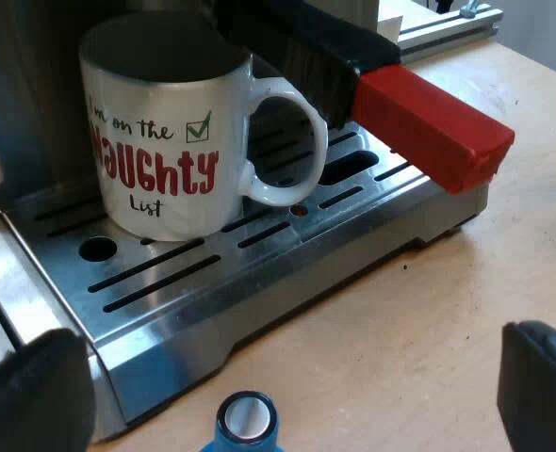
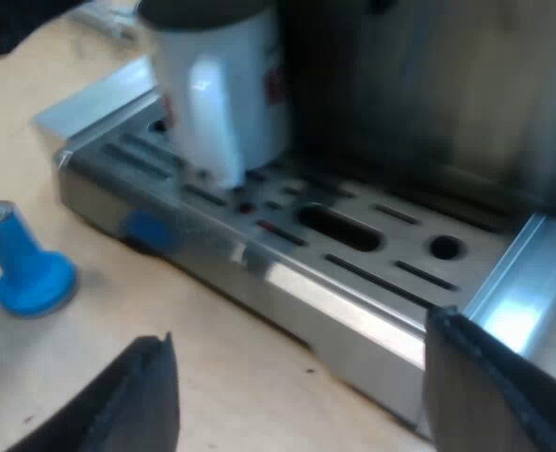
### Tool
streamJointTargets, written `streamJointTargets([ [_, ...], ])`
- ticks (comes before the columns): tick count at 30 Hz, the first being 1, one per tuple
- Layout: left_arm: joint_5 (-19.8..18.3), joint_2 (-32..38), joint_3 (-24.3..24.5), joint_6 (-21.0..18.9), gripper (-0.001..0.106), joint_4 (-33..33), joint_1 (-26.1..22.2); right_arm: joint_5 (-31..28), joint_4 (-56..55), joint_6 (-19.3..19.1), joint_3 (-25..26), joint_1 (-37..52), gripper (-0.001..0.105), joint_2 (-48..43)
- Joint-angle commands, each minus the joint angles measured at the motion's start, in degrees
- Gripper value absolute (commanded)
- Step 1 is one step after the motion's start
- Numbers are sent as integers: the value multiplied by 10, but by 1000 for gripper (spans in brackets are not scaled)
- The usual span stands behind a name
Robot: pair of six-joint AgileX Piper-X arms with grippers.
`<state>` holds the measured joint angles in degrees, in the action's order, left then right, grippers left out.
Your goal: Remove mug from coffee machine
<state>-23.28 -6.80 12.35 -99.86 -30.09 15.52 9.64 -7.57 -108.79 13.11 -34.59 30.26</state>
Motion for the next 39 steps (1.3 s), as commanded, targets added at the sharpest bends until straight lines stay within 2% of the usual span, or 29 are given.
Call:
streamJointTargets([
  [1, -1, 0, 0, -2, 87, 4, 2, -7, 65, -8, -3, -27, 58, 33],
  [9, -1, 0, 0, -2, 87, 4, 2, -102, 210, -5, -6, -106, 58, 171],
  [12, -1, 0, 0, -2, 87, 4, 2, -103, 265, 1, -6, -114, 58, 221],
  [17, -1, 0, 0, -2, 87, 4, 2, -123, 358, 36, -6, -114, 58, 302],
  [29, -1, 0, 0, -2, 87, 4, 2, -124, 523, 36, 0, -114, 58, 430],
  [39, -1, 0, 0, -2, 87, 4, 2, -120, 540, 36, 79, -118, 58, 532],
])
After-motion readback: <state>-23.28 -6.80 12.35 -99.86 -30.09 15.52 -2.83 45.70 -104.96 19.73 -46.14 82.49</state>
